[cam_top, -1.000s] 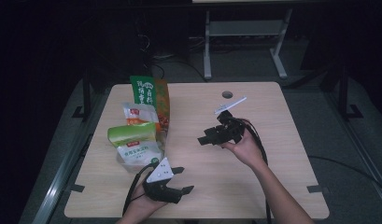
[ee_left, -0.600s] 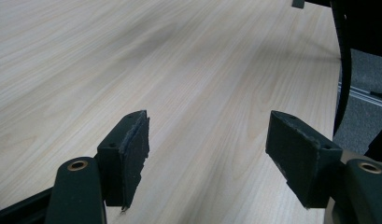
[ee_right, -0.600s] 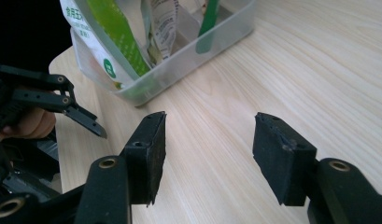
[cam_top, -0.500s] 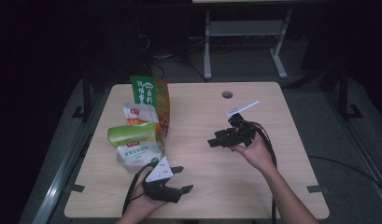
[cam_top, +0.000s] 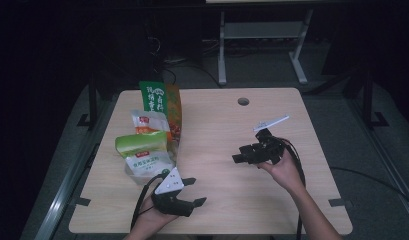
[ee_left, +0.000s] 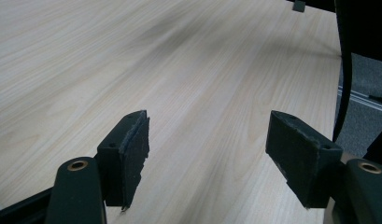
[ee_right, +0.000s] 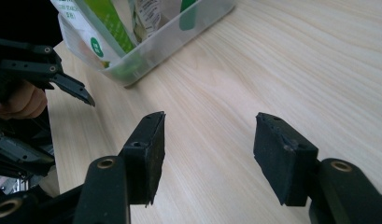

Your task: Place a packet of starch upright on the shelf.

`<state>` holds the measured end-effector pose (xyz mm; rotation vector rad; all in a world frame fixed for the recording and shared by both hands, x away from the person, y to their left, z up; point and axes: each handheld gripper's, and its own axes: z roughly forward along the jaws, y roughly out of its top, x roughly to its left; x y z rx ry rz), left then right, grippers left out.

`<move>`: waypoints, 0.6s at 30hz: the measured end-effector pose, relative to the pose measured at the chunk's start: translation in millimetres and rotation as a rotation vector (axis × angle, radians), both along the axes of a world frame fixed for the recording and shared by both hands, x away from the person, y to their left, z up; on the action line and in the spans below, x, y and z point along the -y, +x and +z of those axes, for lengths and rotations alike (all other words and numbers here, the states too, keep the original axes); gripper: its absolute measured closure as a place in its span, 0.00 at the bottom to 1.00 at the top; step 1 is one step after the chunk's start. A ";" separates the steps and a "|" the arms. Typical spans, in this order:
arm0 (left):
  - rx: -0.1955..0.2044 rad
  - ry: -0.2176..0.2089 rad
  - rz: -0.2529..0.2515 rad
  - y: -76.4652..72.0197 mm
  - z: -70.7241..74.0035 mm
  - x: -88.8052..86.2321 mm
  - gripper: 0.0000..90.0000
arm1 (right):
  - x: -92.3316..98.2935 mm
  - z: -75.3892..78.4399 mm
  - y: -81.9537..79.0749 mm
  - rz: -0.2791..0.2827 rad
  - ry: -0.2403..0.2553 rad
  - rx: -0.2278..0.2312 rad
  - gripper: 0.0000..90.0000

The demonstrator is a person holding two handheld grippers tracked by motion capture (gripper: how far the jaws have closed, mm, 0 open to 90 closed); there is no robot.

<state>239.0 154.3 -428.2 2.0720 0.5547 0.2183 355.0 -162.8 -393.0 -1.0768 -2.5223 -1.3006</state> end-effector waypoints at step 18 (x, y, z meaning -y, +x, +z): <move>-0.011 -0.002 0.002 1.2 0.0 -1.2 0.33 | 31.5 -21.7 -15.3 -0.059 0.018 -0.039 0.47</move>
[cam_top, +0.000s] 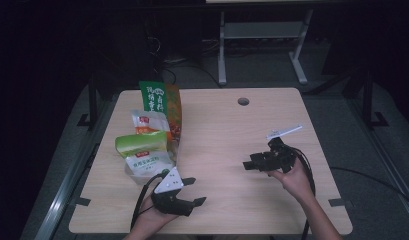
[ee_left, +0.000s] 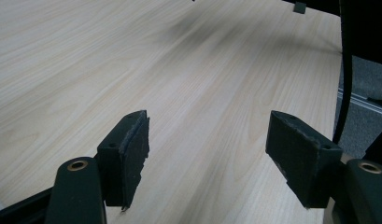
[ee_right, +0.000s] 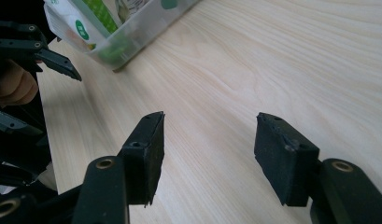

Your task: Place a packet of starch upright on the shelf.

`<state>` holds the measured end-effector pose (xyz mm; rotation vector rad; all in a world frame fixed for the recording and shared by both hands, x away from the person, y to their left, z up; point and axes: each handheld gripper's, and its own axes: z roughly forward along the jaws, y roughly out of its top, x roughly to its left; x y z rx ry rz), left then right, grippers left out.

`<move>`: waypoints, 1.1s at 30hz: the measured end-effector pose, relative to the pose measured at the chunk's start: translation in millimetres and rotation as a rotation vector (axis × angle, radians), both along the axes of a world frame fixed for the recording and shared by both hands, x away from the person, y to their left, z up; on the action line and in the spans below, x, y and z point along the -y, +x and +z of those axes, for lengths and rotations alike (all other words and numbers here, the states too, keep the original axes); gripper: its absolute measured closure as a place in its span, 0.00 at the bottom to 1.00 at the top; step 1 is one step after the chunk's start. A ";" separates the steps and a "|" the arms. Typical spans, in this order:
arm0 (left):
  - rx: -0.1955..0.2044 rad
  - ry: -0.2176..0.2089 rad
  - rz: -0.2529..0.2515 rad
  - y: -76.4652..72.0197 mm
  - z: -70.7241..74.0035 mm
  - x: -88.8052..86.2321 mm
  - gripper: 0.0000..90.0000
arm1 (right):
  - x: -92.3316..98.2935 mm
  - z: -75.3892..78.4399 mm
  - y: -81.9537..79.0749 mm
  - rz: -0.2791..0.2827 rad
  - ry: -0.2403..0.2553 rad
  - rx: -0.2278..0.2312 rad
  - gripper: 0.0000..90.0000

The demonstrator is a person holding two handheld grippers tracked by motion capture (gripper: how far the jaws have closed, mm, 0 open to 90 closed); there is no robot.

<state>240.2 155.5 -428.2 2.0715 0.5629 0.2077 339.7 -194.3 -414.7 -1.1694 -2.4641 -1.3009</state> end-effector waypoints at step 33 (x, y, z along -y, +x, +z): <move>-0.008 0.009 -0.003 0.4 -2.1 0.7 0.33 | 52.3 -27.1 -47.8 -0.098 0.056 -0.024 0.47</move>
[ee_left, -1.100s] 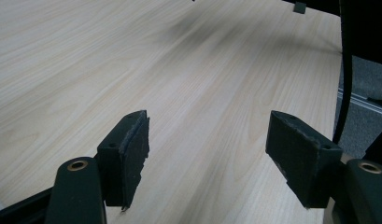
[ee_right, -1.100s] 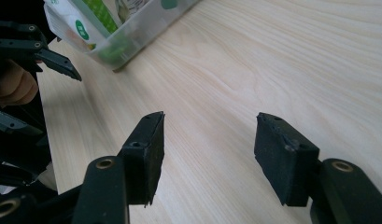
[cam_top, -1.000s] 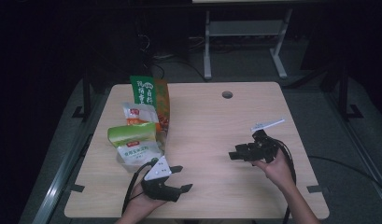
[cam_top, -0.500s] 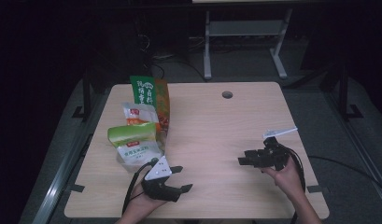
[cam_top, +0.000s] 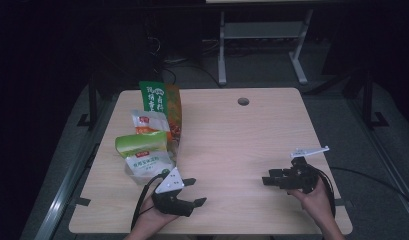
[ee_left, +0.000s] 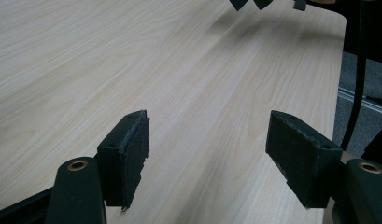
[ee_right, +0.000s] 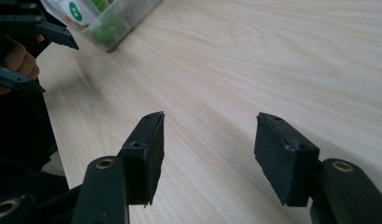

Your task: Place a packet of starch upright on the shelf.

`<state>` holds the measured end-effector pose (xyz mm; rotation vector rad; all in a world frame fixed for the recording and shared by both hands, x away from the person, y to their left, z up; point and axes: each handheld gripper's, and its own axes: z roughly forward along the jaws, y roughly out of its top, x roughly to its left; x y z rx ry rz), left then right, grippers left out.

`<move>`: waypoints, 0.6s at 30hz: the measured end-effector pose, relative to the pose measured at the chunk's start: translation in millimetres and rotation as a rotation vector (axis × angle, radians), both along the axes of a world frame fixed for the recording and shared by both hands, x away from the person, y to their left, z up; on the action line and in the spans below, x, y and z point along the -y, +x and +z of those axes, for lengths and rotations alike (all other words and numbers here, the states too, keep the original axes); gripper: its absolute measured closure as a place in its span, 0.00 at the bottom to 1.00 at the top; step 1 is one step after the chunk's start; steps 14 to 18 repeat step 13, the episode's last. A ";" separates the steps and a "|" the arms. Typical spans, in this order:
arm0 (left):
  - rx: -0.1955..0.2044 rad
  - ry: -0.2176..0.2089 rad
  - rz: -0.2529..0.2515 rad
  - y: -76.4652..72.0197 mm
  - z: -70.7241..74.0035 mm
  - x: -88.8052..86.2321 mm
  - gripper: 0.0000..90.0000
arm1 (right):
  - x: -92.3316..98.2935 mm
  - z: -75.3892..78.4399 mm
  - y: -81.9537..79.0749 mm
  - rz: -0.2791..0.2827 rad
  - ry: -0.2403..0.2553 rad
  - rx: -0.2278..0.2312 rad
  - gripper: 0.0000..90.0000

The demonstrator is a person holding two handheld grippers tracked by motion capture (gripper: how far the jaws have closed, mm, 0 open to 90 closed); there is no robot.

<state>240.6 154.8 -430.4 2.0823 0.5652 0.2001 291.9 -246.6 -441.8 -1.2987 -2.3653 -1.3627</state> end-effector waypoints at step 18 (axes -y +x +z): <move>-0.015 -0.009 -0.013 1.5 -1.3 0.7 0.33 | 9.6 1.8 -26.7 -0.051 0.033 0.085 0.44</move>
